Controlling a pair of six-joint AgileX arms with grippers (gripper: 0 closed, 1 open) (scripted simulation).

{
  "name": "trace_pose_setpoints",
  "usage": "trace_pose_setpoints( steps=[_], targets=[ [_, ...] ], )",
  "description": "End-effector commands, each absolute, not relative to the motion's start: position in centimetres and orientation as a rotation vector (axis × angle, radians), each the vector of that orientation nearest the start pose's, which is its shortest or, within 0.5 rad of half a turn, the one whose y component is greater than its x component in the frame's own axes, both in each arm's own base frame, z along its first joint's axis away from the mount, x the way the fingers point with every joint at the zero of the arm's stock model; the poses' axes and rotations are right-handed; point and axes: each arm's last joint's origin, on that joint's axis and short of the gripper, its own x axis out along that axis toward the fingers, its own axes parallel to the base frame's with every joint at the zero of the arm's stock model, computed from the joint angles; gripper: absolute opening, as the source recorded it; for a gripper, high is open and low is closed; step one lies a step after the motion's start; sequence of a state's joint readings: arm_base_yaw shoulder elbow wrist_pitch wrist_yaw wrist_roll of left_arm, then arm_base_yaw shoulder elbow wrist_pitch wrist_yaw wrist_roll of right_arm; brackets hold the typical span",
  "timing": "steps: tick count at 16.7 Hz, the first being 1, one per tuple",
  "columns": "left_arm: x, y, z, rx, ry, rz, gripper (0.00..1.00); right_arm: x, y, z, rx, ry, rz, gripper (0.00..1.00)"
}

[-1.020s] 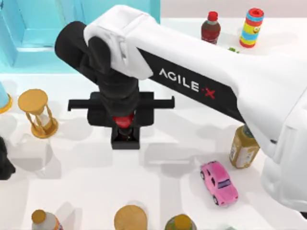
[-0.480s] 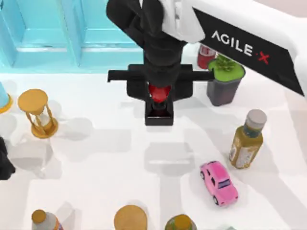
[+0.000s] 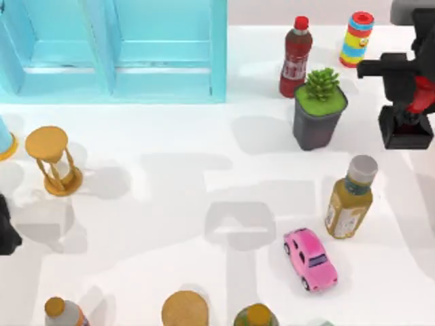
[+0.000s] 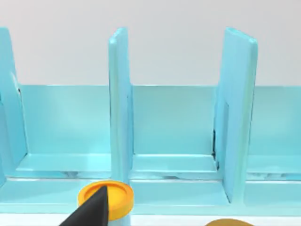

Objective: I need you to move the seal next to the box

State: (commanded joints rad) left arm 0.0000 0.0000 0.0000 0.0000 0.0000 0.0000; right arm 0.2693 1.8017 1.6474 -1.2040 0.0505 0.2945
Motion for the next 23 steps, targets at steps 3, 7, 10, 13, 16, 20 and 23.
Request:
trace_pose_setpoints(
  steps=[3, 7, 10, 13, 16, 20, 23],
  targets=[
    [10.6, -0.1, 16.0, 0.0, 0.0, 0.0, 1.0, 32.0, 4.9, 28.7, 0.02, 1.345, 0.001, 0.0],
    [10.6, -0.1, 16.0, 0.0, 0.0, 0.0, 1.0, 31.0, 3.3, 28.8, 0.02, 1.34, 0.003, 0.0],
    [10.6, -0.1, 16.0, 0.0, 0.0, 0.0, 1.0, 31.0, 3.4, 28.7, 0.017, 1.344, 0.002, 0.0],
    [10.6, -0.1, 16.0, 0.0, 0.0, 0.0, 1.0, 31.2, 3.4, 28.1, 0.021, 1.329, 0.003, 0.0],
    [10.6, -0.1, 16.0, 0.0, 0.0, 0.0, 1.0, 31.7, 3.3, 25.8, 0.024, 1.317, 0.002, 0.0],
    [10.6, -0.1, 16.0, 0.0, 0.0, 0.0, 1.0, 32.0, 3.4, 22.6, 0.021, 1.338, 0.004, 0.0],
    [10.6, -0.1, 16.0, 0.0, 0.0, 0.0, 1.0, 32.0, 3.4, 22.4, 0.02, 1.34, 0.003, 0.0]
  ],
)
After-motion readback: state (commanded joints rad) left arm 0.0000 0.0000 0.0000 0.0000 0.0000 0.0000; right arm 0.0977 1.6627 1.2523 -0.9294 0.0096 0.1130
